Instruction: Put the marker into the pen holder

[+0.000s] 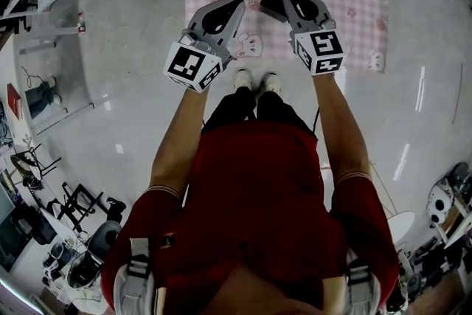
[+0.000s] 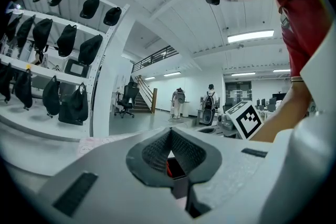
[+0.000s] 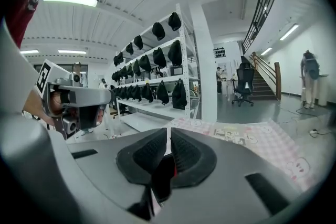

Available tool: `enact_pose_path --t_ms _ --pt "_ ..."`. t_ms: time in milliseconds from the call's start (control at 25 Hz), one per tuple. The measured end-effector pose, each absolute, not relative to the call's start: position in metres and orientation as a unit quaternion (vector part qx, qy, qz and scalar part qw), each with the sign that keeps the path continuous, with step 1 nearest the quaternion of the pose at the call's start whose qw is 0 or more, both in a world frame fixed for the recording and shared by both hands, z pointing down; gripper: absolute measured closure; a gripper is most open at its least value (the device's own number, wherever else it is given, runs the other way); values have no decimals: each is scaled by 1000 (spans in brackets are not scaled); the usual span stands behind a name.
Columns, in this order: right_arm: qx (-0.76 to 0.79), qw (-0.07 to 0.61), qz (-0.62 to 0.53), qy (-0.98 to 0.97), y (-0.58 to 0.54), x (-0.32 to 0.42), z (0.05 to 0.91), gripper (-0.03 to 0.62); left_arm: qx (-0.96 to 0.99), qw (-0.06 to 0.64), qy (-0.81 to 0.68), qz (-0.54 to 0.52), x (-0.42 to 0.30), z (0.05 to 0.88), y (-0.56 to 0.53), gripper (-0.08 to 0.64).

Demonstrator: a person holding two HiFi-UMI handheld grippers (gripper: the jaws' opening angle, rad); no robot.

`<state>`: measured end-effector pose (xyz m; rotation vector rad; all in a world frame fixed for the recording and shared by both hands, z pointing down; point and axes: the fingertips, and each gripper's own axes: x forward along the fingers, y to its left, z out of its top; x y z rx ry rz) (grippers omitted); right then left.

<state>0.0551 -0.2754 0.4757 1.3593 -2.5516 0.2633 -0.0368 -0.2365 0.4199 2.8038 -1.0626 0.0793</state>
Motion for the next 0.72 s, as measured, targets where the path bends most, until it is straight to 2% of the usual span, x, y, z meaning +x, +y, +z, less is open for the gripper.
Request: enact_pose_path --t_ms 720 --pt "469 49 61 -880 -237 57 399 594 942 44 -332 -5 -22 380 -221 555"
